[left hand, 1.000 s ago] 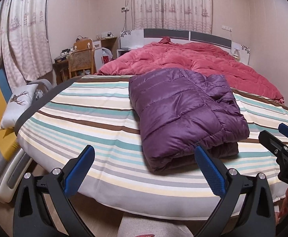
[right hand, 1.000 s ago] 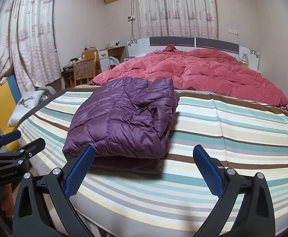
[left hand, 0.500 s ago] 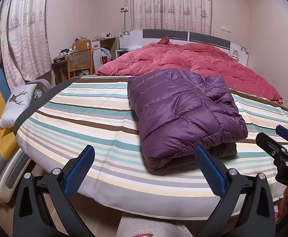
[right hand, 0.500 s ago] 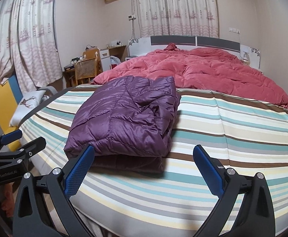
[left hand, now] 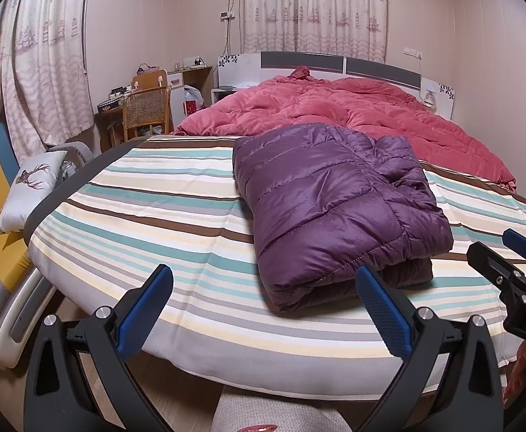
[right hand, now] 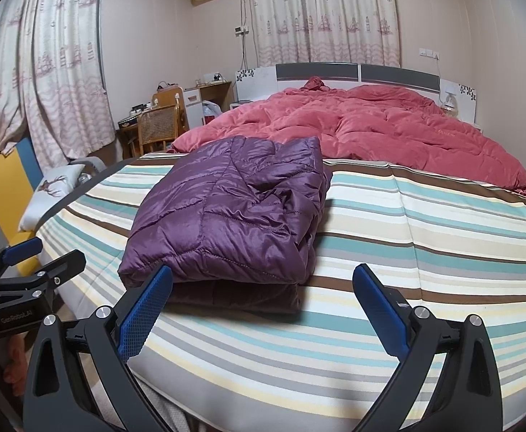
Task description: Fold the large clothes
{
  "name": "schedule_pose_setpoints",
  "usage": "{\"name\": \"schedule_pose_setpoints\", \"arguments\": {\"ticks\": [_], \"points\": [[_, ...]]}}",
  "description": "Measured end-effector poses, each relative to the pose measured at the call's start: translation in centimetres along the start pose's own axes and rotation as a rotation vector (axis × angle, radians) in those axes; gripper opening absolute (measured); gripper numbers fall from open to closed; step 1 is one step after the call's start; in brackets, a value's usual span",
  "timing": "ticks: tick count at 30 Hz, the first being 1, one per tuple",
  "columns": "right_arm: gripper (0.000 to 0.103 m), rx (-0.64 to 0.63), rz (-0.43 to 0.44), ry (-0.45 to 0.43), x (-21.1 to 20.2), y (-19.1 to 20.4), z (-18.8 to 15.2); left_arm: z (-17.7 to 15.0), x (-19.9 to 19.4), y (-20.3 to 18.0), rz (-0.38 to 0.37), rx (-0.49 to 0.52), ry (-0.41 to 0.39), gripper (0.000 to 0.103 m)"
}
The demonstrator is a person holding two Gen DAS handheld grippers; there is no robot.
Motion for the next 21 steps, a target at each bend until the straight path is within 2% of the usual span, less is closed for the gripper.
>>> {"name": "schedule_pose_setpoints", "arguments": {"ticks": [21], "points": [[0.1, 0.008, 0.005, 0.006, -0.25, 0.38, -0.35, -0.19, 0.12, -0.13, -0.001, 0.004, 0.007, 0.101]]}}
Point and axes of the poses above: each gripper's, at about its wrist camera, not at the fingertips, and x roughly the way its jaws point, y to its left, z to its top, the point moved 4 cm from there along x, roughly the way its jaws point, and after that the axes turned 6 degrees about -y, right-handed, at the moved point
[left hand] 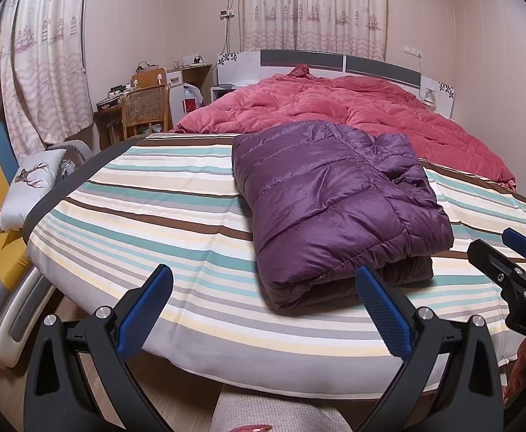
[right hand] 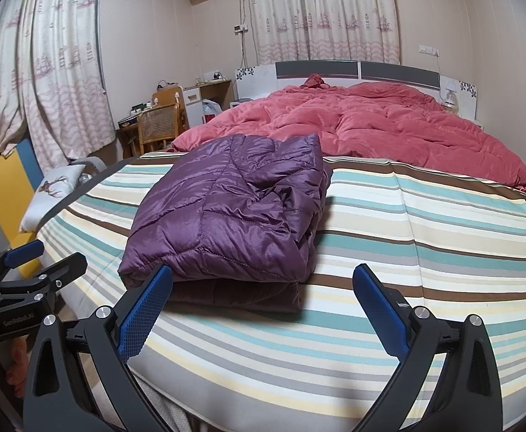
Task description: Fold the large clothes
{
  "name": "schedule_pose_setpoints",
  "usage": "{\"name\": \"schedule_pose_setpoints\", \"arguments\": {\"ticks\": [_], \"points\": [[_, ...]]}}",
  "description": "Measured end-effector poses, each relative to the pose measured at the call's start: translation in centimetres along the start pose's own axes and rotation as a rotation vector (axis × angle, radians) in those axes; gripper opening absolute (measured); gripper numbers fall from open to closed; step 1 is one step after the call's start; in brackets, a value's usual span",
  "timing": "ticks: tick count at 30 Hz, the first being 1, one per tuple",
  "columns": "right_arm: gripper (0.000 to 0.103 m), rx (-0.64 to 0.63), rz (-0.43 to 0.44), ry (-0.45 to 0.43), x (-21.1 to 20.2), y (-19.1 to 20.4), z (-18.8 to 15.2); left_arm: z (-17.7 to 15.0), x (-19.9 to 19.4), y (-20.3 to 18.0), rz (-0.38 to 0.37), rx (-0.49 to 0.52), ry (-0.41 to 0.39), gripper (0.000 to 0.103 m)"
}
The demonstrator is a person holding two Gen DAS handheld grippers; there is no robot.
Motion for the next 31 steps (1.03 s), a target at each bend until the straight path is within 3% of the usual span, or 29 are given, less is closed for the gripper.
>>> {"name": "schedule_pose_setpoints", "arguments": {"ticks": [13, 21, 31], "points": [[0.1, 0.007, 0.002, 0.01, 0.0, 0.2, -0.1, -0.2, 0.1, -0.3, -0.001, 0.003, 0.01, 0.101], [0.1, 0.011, 0.003, 0.016, 0.0, 0.2, -0.2, -0.3, 0.2, 0.0, 0.039, -0.013, 0.012, 0.101], [0.1, 0.025, -0.003, 0.031, 0.3, -0.2, -0.4, -0.9, 1.4, -0.1, -0.006, -0.017, 0.079, 0.101]]}}
Point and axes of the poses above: each gripper's, at about its wrist camera, not at the fingertips, and x roughly the way its jaws point, y to its left, z to its top, the point moved 4 cm from there along x, roughly the way its jaws point, and after that the axes turned 6 degrees about -y, right-handed, at the moved point
